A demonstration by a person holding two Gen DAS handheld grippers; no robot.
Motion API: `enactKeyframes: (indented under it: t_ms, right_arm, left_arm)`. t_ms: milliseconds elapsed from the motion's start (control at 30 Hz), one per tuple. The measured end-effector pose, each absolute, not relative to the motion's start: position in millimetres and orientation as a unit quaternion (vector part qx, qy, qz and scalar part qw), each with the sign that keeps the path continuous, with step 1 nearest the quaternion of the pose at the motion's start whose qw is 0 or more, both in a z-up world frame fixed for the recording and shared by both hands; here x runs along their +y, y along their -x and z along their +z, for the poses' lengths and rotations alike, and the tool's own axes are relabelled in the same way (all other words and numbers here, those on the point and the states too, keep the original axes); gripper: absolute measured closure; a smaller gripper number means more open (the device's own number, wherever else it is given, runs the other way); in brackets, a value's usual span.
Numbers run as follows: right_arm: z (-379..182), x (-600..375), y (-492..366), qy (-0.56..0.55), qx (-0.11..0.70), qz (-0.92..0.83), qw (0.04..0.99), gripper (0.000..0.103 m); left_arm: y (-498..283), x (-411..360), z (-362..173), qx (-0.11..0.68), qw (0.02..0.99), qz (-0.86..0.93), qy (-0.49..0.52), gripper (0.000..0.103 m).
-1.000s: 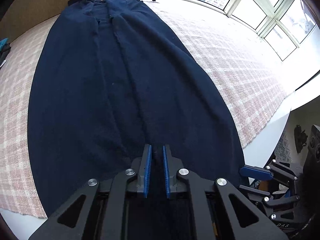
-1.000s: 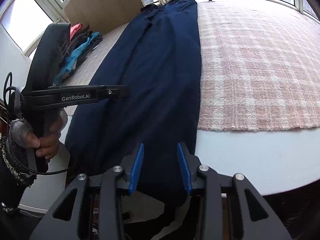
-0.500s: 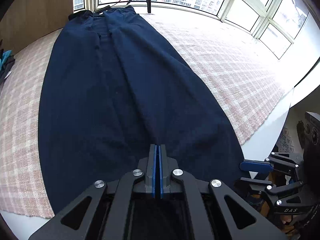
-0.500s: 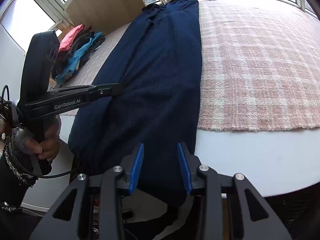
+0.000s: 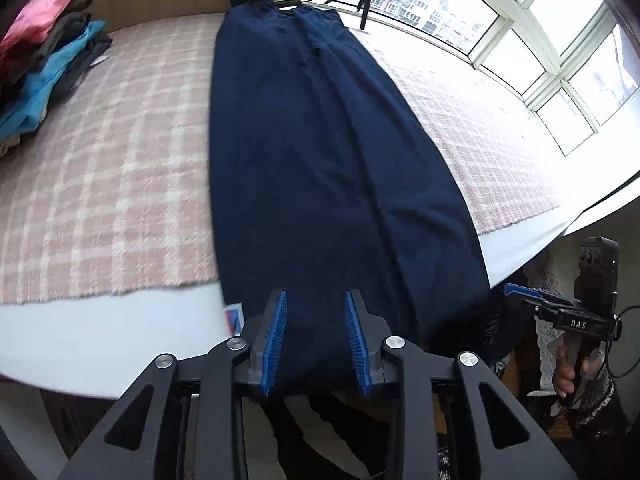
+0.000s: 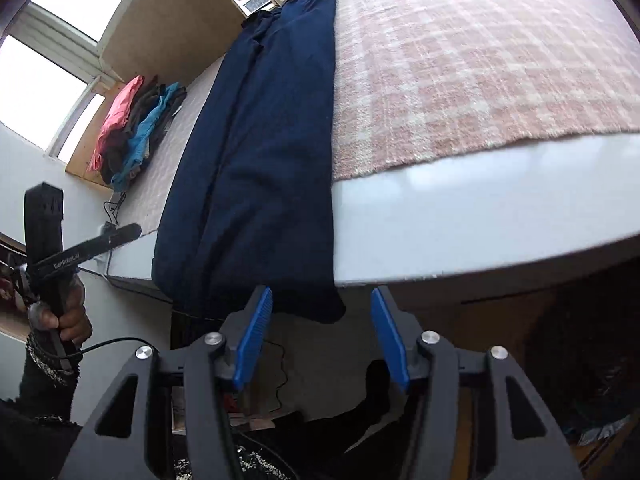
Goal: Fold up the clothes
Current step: 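Grasp the shirt hem with both grippers and lift it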
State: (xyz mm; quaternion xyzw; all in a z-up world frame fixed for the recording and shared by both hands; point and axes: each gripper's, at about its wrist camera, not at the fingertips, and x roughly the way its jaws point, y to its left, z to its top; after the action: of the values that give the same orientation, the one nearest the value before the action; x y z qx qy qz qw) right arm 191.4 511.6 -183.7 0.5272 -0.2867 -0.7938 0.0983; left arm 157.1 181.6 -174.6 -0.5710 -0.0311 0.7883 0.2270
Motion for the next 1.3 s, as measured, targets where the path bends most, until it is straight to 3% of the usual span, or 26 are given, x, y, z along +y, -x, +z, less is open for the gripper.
enactKeyframes:
  t_ms: [233,300,433,533,567,600,633,667,700,833,1000,1067,1100,1133,1167,1200,1233,1300]
  right_arm:
    - [-209.2,510.0,-173.4,-0.549,-0.339,-0.753,0.127,0.05]
    - [-211.8,503.8,-168.6,-0.562,-0.334,-0.744,0.14,0.045]
    - [-214.6,485.3,-162.9,-0.586,-0.296,-0.74,0.146,0.045]
    - [-215.4,468.1,-162.8,-0.594,-0.27,-0.741,0.162,0.046]
    - [-215.2,461.1,-164.1,-0.599,-0.249,-0.743,0.163,0.06]
    - [-214.2,456.8,-164.9,-0.604,-0.239,-0.741,0.167,0.096]
    - [-213.1,452.7,-165.6,-0.609,-0.23,-0.739,0.171,0.094]
    - [-212.0,448.7,-166.4,-0.614,-0.222,-0.737,0.175,0.094]
    - [-206.2,450.0,-169.2,-0.611,-0.211,-0.742,0.177,0.094]
    - [-192.9,460.9,-180.1,-0.6,-0.193,-0.757,0.174,0.094]
    - [-211.5,454.2,-178.7,-0.623,-0.186,-0.744,0.155,0.093]
    - [-212.6,453.1,-177.2,-0.626,-0.191,-0.739,0.16,0.09]
    - [-213.0,453.4,-176.8,-0.627,-0.193,-0.738,0.16,0.08]
    - [-213.4,453.7,-176.5,-0.627,-0.194,-0.737,0.16,0.074]
    - [-213.6,455.9,-177.3,-0.625,-0.197,-0.739,0.155,0.064]
    - [-213.8,458.5,-178.3,-0.622,-0.199,-0.742,0.15,0.061]
    - [-215.1,460.3,-178.5,-0.62,-0.21,-0.741,0.151,0.061]
    - [-218.3,462.9,-178.3,-0.619,-0.229,-0.736,0.151,0.061]
  left_arm:
    - [-145.7,151.6,-199.7,-0.03,0.217,0.77,0.599,0.067]
    - [-140.9,144.7,-207.0,-0.028,0.215,0.765,0.607,0.067]
    - [-131.3,131.1,-221.4,-0.024,0.212,0.754,0.621,0.059]
    - [-125.4,123.0,-231.2,-0.021,0.212,0.747,0.63,0.059]
    - [-126.4,124.7,-231.9,-0.022,0.217,0.746,0.629,0.059]
    - [-127.4,126.1,-232.0,-0.026,0.226,0.745,0.627,0.061]
    - [-129.2,127.7,-231.3,-0.029,0.237,0.745,0.623,0.071]
    - [-131.9,129.5,-229.3,-0.03,0.251,0.745,0.617,0.103]
    - [-134.6,131.3,-227.3,-0.031,0.265,0.746,0.61,0.099]
    - [-146.2,136.1,-207.9,-0.015,0.289,0.761,0.58,0.101]
    - [-131.5,124.1,-233.0,-0.033,0.268,0.751,0.603,0.101]
    - [-134.8,125.2,-228.9,-0.023,0.279,0.755,0.594,0.101]
    - [-134.3,129.8,-227.3,-0.019,0.284,0.758,0.587,0.101]
    - [-133.6,131.6,-226.8,-0.016,0.287,0.759,0.584,0.099]
    - [-132.6,133.7,-227.5,-0.012,0.288,0.758,0.584,0.086]
    - [-131.3,135.1,-229.0,-0.007,0.286,0.757,0.587,0.076]
    - [-127.9,135.3,-228.9,-0.002,0.277,0.755,0.594,0.059]
    - [-121.9,138.7,-229.1,-0.004,0.274,0.751,0.601,0.058]
